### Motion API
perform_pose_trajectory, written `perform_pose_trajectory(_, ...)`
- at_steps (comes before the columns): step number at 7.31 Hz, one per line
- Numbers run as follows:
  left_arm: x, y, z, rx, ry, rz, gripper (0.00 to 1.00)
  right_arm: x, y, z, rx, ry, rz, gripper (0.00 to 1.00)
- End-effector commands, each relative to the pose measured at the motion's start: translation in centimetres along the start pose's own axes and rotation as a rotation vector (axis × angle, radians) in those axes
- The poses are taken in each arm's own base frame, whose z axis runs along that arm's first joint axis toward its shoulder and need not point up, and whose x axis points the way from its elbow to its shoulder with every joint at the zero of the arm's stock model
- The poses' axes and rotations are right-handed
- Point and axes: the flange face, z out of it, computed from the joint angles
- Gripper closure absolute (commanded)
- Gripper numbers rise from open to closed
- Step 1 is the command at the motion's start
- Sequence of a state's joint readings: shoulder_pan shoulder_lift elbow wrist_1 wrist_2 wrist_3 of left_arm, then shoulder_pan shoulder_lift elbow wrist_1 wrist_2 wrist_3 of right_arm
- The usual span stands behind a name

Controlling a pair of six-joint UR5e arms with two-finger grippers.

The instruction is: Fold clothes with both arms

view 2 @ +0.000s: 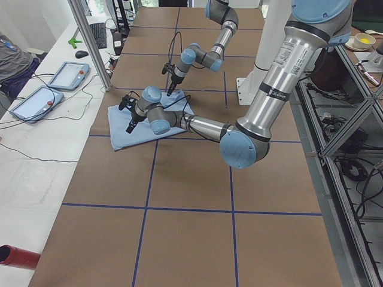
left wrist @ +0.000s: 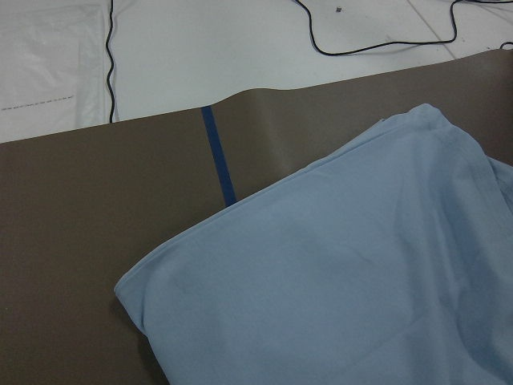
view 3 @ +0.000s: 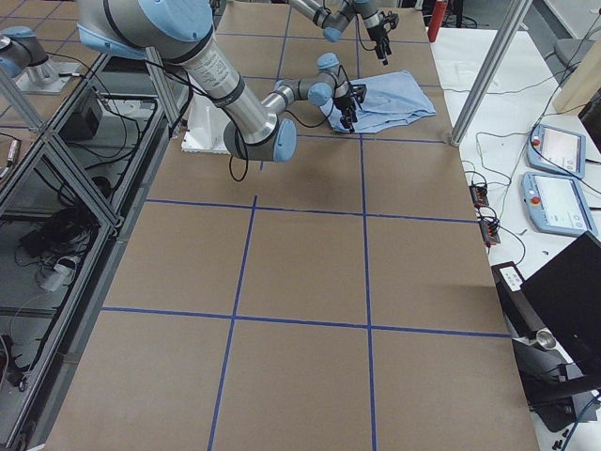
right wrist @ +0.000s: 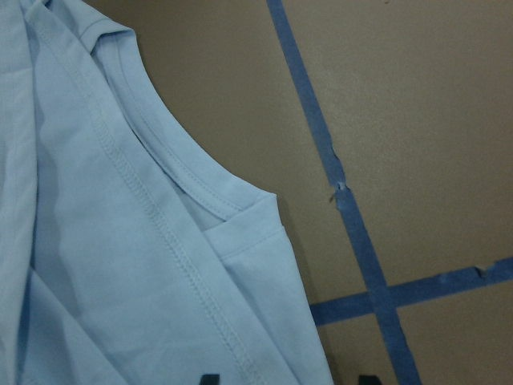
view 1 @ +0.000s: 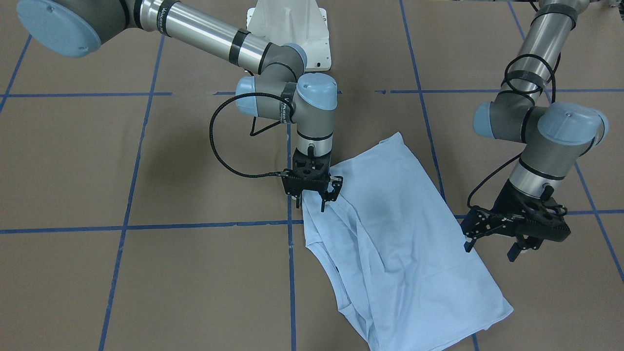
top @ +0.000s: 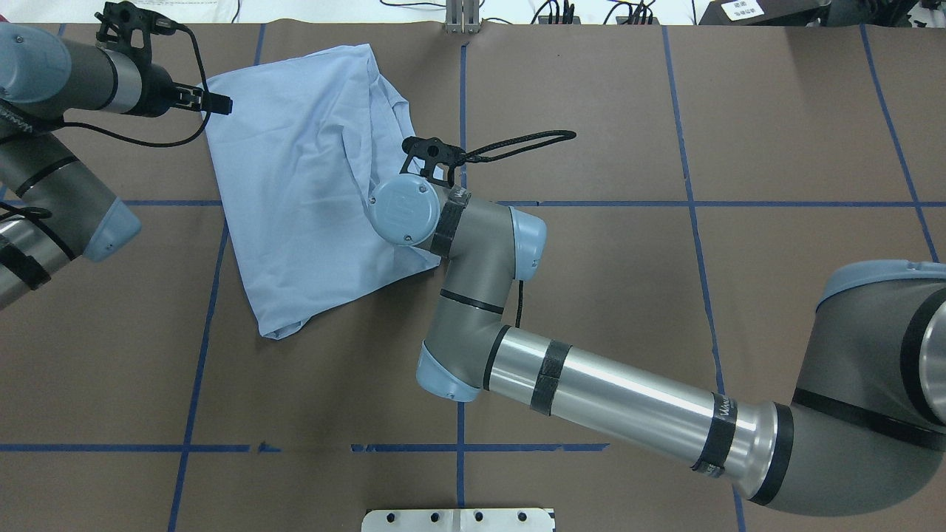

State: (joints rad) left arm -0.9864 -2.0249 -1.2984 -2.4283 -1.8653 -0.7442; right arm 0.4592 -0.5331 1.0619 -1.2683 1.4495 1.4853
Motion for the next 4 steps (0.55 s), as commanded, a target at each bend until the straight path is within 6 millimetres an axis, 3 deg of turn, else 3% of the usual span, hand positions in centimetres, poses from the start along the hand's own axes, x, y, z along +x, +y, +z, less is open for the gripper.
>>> perform_pose_trajectory(1,0.00,0.11,0.12,-0.003,-0.001,0.000,0.00,0.12,0.19,0.14,0.000,0.003,-0.001,0.35)
perform_pose_trajectory(4,-0.07,0.05,0.08,-0.002,-0.001,0.003,0.00,0.44,0.39,0.54,-0.002,0.010,-0.003,0.37)
